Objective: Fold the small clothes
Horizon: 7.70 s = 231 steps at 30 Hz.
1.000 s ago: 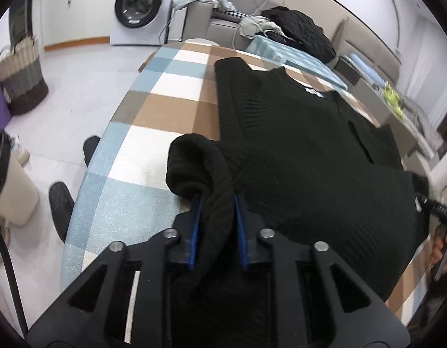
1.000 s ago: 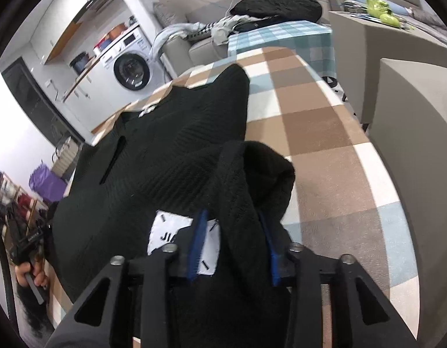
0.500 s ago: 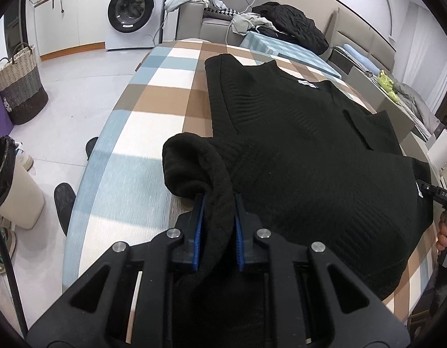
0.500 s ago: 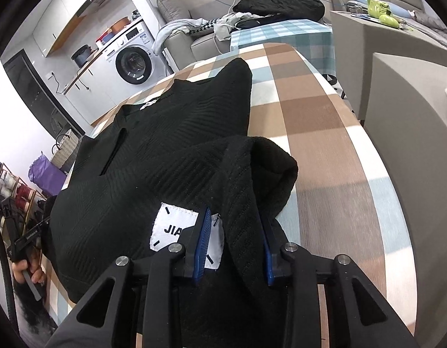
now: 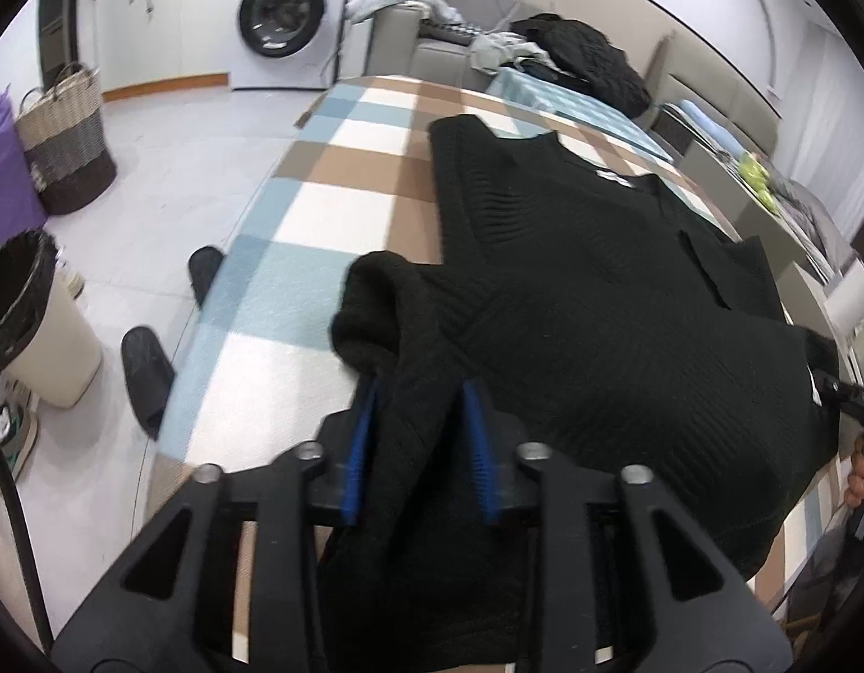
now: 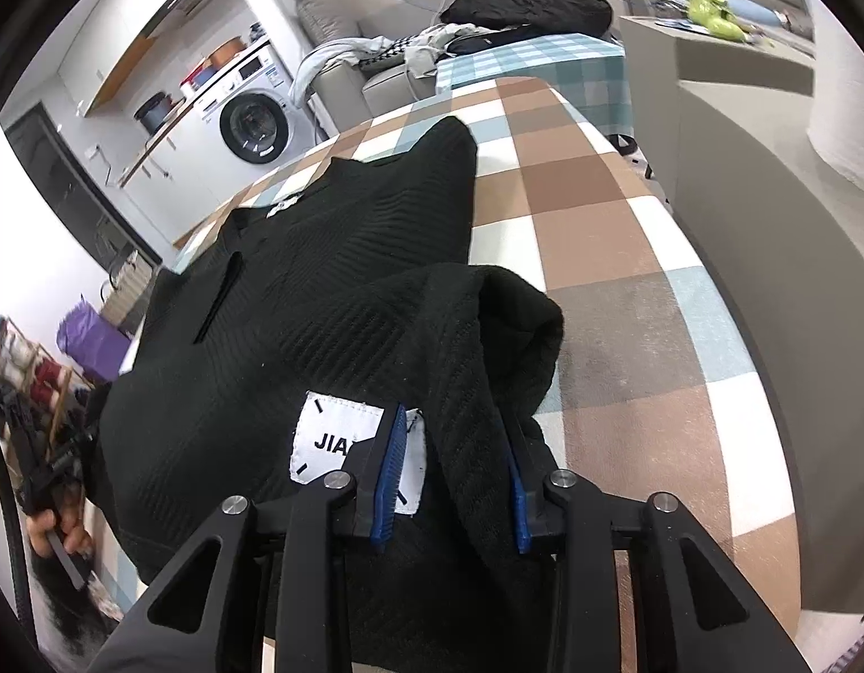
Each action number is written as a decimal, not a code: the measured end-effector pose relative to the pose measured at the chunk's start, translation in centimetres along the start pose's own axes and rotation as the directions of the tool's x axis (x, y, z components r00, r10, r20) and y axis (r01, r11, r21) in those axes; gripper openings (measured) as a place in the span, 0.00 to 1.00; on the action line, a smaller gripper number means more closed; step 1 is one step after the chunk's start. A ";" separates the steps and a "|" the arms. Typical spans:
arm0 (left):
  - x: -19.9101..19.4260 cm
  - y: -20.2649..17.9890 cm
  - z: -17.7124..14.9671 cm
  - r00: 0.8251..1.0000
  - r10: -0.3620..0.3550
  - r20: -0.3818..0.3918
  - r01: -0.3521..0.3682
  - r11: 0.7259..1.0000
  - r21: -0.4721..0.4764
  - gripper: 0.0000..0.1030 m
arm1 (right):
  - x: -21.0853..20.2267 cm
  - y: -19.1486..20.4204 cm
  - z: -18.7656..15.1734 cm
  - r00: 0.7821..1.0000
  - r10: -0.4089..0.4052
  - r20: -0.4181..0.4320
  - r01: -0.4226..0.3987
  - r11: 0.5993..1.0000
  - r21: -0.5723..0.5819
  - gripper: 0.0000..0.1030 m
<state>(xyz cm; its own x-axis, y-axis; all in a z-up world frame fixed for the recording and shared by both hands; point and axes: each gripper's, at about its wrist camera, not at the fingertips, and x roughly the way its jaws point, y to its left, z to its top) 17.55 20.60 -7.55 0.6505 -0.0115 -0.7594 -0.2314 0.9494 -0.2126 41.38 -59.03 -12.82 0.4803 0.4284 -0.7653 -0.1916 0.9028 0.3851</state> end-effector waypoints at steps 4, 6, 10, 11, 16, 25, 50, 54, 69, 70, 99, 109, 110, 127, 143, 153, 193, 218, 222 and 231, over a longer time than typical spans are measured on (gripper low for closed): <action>-1.4 1.1 -0.6 1.000 0.008 0.014 -0.008 0.999 -0.038 0.43 | -1.2 -1.4 -0.1 1.000 0.016 -0.013 -0.015 0.998 0.053 0.43; -2.0 1.5 -1.2 1.000 0.012 0.020 -0.011 0.999 -0.052 0.52 | -2.0 -2.5 -0.8 0.999 0.039 -0.017 -0.038 0.996 0.086 0.46; -2.9 2.3 -2.3 1.000 0.007 0.007 -0.006 0.996 -0.086 0.54 | -3.2 -3.8 -3.1 0.996 0.084 -0.014 -0.082 0.990 0.114 0.47; -3.1 2.4 -2.6 1.000 0.006 0.001 -0.005 0.996 -0.094 0.55 | -3.4 -3.9 -3.7 0.995 0.096 -0.014 -0.094 0.989 0.116 0.47; -3.8 2.5 -3.7 1.000 -0.005 -0.002 0.005 0.995 -0.104 0.58 | -3.6 -3.6 -4.9 0.990 0.140 0.012 -0.141 0.987 0.075 0.46; -4.3 2.5 -5.0 0.999 -0.027 -0.037 0.023 0.992 -0.127 0.59 | -5.9 -1.2 -4.8 0.944 0.320 0.077 -0.317 0.947 -0.041 0.24; -10.1 1.1 -1.7 0.983 -0.082 0.166 0.098 0.991 -0.095 0.03 | -5.5 -2.4 -2.1 0.926 0.332 0.180 -0.347 0.936 0.056 0.05; -10.2 0.6 0.8 0.975 -0.087 0.205 0.106 0.990 -0.088 0.03 | -5.9 -2.2 0.0 0.905 0.358 0.231 -0.388 0.917 0.098 0.05; -1.6 1.0 11.6 0.978 -0.065 0.199 0.095 0.985 -0.145 0.03 | 0.3 -3.8 9.7 0.936 0.223 0.274 -0.303 0.904 0.302 0.05; -0.5 1.3 11.8 0.982 -0.056 0.182 0.086 0.984 -0.159 0.03 | 1.1 -4.0 9.8 0.943 0.210 0.259 -0.287 0.907 0.309 0.05; 1.5 -2.9 0.1 0.997 0.074 -0.016 -0.073 0.996 0.052 0.36 | 0.5 -0.1 -0.1 0.997 0.069 -0.021 -0.070 0.997 -0.043 0.52; 0.3 -3.6 -1.0 0.998 0.066 -0.012 -0.064 0.991 0.114 0.10 | 1.0 0.4 -1.0 0.999 0.030 -0.016 -0.031 0.995 -0.090 0.14; 0.0 -3.6 -1.3 0.998 0.067 -0.011 -0.065 0.991 0.116 0.10 | 0.9 0.4 -1.1 0.999 0.029 -0.017 -0.030 0.995 -0.091 0.14; -5.3 -1.5 -2.8 0.999 0.044 0.020 -0.043 0.999 -0.024 0.28 | -1.9 0.1 -0.8 0.996 -0.018 0.088 0.020 1.000 -0.016 0.27; -3.0 -2.2 -0.1 0.996 -0.087 -0.025 0.084 0.991 -0.103 0.53 | 2.4 -2.4 3.1 0.992 0.109 0.067 -0.120 0.972 0.203 0.51; -1.6 -1.5 -0.1 0.995 -0.091 -0.030 0.087 0.988 -0.125 0.53 | 2.6 -1.6 5.0 0.969 0.207 0.134 -0.224 0.965 0.133 0.51; 2.1 0.0 5.0 0.999 -0.036 0.037 0.042 0.978 -0.203 0.23 | 4.7 -1.8 5.0 0.962 0.262 0.073 -0.271 0.945 0.185 0.52; 6.0 1.9 15.5 0.988 -0.050 0.148 0.092 0.952 -0.291 0.49 | 8.5 -5.8 17.1 0.929 0.316 0.192 -0.368 0.833 0.413 0.51; 6.2 2.9 14.5 0.991 -0.031 0.132 0.067 0.957 -0.283 0.54 | 7.8 -5.0 16.6 0.962 0.233 0.145 -0.269 0.906 0.327 0.51; 9.1 1.9 13.7 0.999 -0.016 0.037 0.023 0.980 -0.198 0.54 | 9.1 -4.1 16.3 0.989 0.118 0.089 -0.136 0.963 0.231 0.52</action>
<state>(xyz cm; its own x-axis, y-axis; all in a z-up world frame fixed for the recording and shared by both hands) 32.92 26.59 -6.44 0.6801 -0.0148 -0.7330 -0.3554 0.8678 -0.3473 60.48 -59.41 -13.00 0.5287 0.5270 -0.6654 -0.0524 0.8027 0.5941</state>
